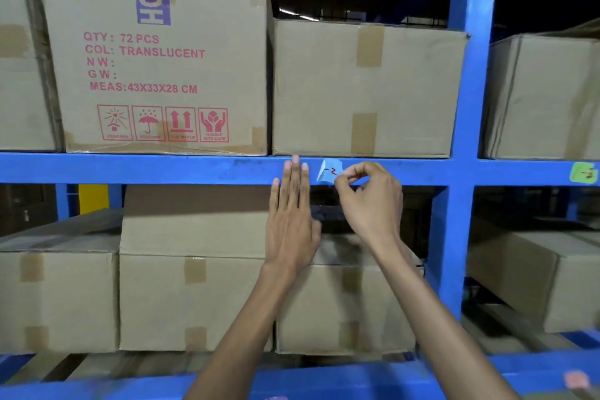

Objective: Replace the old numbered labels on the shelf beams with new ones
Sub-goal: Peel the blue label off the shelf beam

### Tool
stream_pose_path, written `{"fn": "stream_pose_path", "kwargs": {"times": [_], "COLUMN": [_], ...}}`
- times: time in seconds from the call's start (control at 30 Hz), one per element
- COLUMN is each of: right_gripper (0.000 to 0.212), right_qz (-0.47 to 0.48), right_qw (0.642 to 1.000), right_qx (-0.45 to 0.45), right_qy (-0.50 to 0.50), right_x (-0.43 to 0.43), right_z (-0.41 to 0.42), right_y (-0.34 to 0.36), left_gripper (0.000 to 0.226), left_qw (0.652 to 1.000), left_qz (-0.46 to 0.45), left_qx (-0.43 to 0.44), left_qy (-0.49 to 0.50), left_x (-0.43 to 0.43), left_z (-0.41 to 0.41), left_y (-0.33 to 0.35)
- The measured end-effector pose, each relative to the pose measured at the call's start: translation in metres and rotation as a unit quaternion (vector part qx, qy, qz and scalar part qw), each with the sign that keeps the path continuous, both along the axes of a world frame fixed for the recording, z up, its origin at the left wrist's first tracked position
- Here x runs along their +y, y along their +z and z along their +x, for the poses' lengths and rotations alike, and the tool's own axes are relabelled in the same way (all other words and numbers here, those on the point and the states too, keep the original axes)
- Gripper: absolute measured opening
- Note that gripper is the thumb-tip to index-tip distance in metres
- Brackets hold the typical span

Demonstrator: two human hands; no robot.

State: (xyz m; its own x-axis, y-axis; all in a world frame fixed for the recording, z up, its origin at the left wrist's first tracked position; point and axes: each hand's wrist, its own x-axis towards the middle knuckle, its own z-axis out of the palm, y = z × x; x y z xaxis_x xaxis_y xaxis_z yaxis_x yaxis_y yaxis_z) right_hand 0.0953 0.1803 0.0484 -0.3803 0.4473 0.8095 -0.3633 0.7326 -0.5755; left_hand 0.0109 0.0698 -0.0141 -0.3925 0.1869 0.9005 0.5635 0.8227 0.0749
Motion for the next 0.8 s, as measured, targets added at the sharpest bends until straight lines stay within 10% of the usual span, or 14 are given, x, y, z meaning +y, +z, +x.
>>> {"fn": "stream_pose_path", "kwargs": {"times": [0.8], "right_gripper": [0.008], "right_qz": [-0.106], "right_qw": [0.975], "right_qx": [-0.102], "right_qy": [-0.167], "right_x": [0.278], "right_z": [0.075], "right_y": [-0.089], "left_gripper": [0.084], "left_qw": [0.995], "left_qz": [-0.054], "left_qx": [-0.013], "left_qy": [-0.079], "left_x": [0.292], "left_z": [0.055], "left_y": [-0.030]}}
